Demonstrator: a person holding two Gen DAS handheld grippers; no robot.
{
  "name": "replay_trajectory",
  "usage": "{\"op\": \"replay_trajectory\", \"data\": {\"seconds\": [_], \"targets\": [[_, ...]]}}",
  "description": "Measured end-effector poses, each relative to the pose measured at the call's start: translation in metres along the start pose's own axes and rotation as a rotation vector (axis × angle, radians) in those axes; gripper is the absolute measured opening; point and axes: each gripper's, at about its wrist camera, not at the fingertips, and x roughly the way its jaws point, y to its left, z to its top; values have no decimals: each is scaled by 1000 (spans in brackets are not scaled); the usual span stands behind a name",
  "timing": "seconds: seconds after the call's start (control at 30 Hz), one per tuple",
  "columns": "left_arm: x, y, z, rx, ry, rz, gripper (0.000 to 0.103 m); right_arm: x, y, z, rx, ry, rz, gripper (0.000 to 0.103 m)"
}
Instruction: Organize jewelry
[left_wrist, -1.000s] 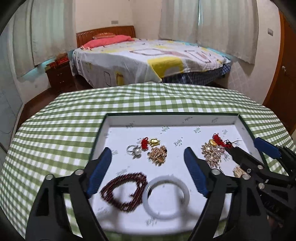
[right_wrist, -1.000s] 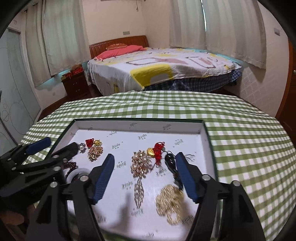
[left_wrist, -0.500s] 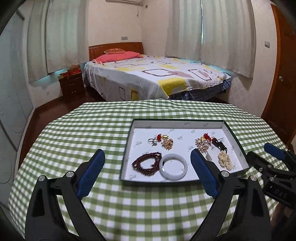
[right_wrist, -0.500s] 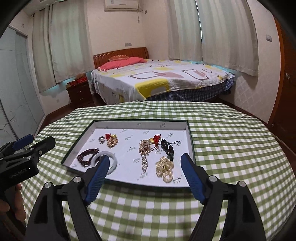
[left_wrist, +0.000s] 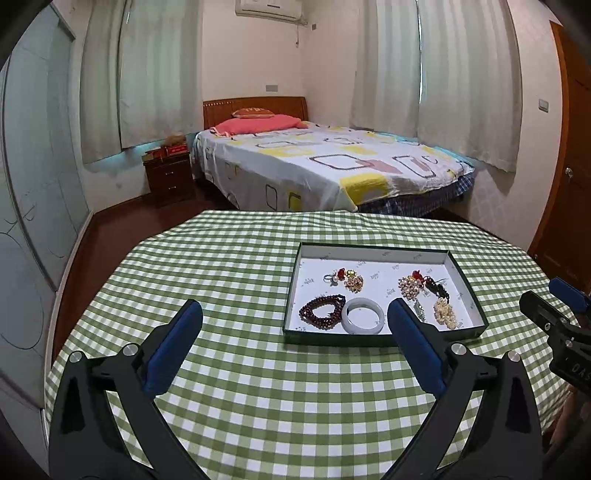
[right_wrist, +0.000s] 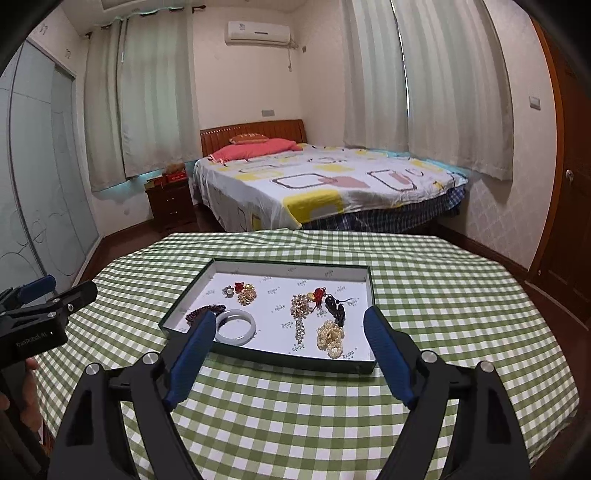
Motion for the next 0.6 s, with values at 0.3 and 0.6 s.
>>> {"op": "replay_trajectory", "data": {"seconds": [0.3,0.6], "targets": [[-33,3,3,-6,-49,-10,98,-22,5,4,-16,-43,-1,81],[-42,5,3,-18,-54,-22,98,-31,9,3,-29,-54,-1,82]]}}
